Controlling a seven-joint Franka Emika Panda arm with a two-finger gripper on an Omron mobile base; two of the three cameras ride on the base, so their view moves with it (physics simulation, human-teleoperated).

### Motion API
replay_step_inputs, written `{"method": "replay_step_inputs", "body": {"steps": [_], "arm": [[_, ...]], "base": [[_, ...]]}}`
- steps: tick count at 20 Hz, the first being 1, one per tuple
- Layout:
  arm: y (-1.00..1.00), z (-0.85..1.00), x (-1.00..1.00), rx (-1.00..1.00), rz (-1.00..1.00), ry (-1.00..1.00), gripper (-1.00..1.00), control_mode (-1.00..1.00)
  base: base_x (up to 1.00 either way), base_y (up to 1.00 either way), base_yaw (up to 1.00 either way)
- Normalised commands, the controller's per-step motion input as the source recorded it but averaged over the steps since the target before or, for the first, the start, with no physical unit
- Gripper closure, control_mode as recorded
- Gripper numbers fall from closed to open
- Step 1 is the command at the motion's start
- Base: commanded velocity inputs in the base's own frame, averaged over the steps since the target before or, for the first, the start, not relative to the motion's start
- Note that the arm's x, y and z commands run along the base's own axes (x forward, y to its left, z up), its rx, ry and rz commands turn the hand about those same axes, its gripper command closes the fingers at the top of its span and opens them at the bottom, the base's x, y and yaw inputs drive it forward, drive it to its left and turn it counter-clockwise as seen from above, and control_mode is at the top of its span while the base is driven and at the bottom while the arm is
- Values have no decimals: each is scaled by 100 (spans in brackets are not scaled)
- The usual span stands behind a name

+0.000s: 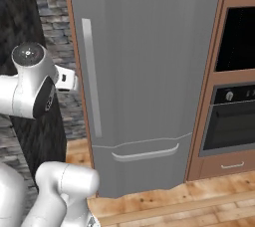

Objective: Move the hot dog bun to the plate on the dining table and place the condiment next to that plate. Then navigate to the fridge and take the sausage and place it on the plate as well.

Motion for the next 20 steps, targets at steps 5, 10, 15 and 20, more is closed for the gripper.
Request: {"method": "replay_step_inputs", "body": {"steps": [5,10,15,20], "arm": [[10,0,48,0,0,-1,-100,-100],[-3,4,38,0,0,-5,-100,-100],[-2,5,53,0,0,-1,-100,-100],[-3,0,45,0,-1,-6,-100,-100]], "base": [[0,0,0],[0,0,0],[0,0,0],[0,0,0]]}}
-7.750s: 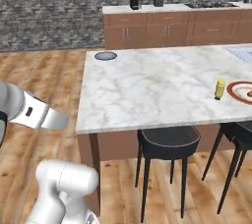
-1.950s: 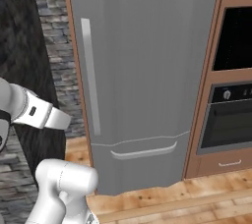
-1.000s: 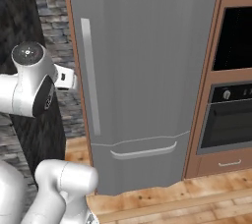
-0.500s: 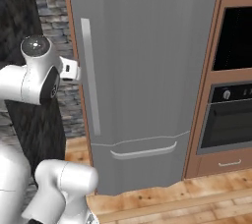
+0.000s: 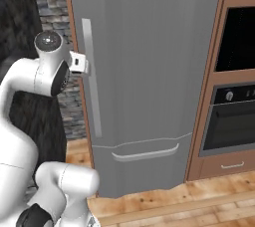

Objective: Move the hot dog bun to the plate on the dining table and place the condiment next to that plate. Then navigate to the fridge and take the sausage and place it on the plate as well.

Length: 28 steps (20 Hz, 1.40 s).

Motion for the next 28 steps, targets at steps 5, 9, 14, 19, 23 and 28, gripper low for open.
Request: {"method": "replay_step_inputs", "body": {"steps": [5,9,14,19,23,28], "arm": [[0,0,43,0,-2,-7,-100,-100],[0,0,42,0,-3,-6,-100,-100],[0,0,42,0,-2,-3,-100,-100],[1,0,46,0,0,0,-100,-100],[3,0,58,0,0,0,-100,-100],[5,0,59,0,0,0,-100,-100]], "base": [[0,0,0],[0,0,0],[0,0,0],[0,0,0],[0,0,0],[0,0,0]]}}
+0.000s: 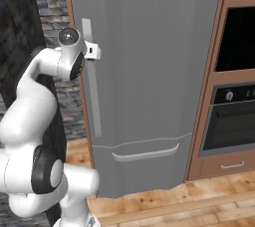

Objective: Move the hot dog bun to the plate on the dining table and place the condiment next to that plate. Then navigate to the fridge and take the sausage and place it on the plate as well.

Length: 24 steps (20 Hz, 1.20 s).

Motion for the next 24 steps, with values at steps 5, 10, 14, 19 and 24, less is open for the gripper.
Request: {"method": "replay_step_inputs", "body": {"steps": [5,10,14,19,24], "arm": [[4,0,54,0,0,0,-100,-100],[5,0,53,0,0,0,-100,-100],[6,-3,54,0,0,0,-100,-100],[14,-9,32,0,0,0,-100,-100],[18,-11,27,0,0,0,-100,-100]], "base": [[0,0,0],[0,0,0],[0,0,0],[0,0,0],[0,0,0]]}}
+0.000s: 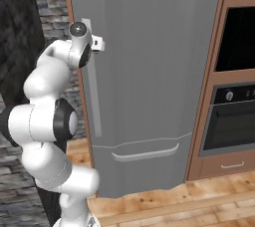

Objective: Move the hot dog bun to the plate on the dining table and place the condiment next to that plate. Then navigate to the fridge and take the sausage and place it on the plate as well.

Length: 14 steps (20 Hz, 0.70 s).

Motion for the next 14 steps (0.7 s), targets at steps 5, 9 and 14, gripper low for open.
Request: {"method": "replay_step_inputs", "body": {"steps": [5,9,14], "arm": [[15,-8,33,0,0,0,-100,-100],[16,-9,36,0,0,0,100,-100],[11,-8,10,-3,1,5,100,-100]], "base": [[0,0,0],[0,0,0],[0,0,0]]}}
